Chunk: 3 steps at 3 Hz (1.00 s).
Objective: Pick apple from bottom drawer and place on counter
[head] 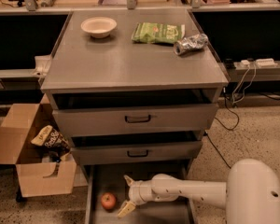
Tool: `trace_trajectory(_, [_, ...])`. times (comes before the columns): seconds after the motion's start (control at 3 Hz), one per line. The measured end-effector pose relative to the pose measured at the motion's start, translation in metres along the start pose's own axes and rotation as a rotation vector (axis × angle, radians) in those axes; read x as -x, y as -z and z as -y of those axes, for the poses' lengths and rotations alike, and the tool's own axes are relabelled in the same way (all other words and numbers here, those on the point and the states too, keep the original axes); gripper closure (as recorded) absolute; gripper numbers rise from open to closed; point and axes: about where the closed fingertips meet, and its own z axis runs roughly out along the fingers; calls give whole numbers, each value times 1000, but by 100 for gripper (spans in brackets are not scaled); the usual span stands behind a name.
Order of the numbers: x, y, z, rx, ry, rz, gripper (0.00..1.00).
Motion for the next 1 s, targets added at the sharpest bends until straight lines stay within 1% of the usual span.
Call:
trace_trajectory(0.33, [-13,-29,7,27,80,23,0])
trace_trajectory(0.67, [-21,-52,8,39,153,53,0])
trace_trajectory(1.0, [-26,-74,4,48,190,71,0])
